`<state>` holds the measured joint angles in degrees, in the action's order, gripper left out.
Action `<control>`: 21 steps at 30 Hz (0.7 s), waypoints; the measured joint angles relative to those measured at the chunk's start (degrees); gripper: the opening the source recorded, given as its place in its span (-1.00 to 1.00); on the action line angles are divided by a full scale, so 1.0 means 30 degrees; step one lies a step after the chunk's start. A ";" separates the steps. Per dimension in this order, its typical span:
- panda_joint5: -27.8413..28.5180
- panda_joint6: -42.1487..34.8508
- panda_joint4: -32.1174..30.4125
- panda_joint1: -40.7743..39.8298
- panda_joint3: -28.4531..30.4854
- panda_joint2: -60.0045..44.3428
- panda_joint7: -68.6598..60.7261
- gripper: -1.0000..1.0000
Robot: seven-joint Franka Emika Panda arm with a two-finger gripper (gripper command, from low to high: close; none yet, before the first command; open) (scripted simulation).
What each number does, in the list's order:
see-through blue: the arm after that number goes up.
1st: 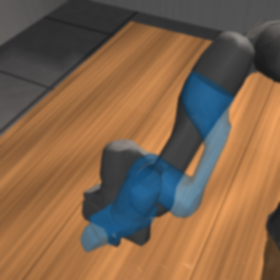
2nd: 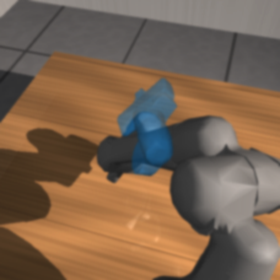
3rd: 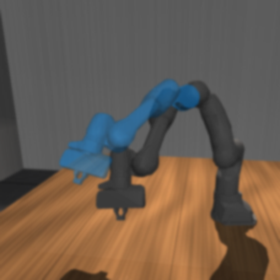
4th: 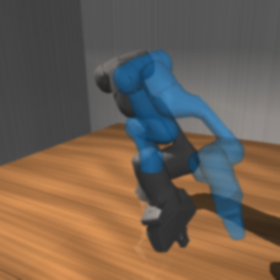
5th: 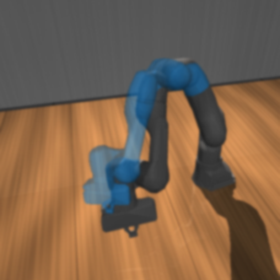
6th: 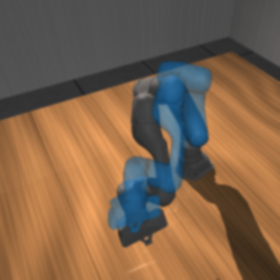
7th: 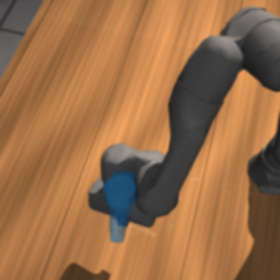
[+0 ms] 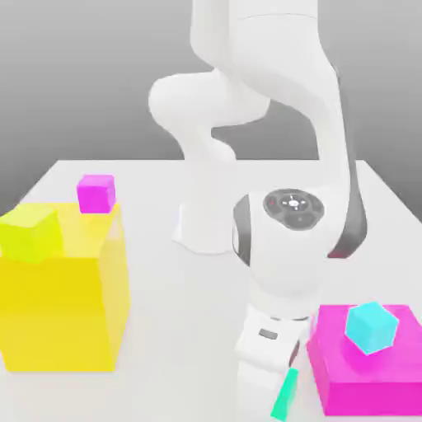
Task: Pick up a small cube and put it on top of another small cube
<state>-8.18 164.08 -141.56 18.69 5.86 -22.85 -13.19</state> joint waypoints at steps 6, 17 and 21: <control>0.0858 -0.1761 -0.0448 0.0379 0.0554 0.2235 0.0629 -1.00; 0.2573 -0.8273 0.0072 0.4027 -0.1835 0.8261 -0.5071 -1.00; 0.2610 -0.6226 -0.0337 0.4183 -0.1679 0.6628 -0.5585 -1.00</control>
<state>-0.34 145.41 -142.57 31.24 0.82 -2.96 -29.95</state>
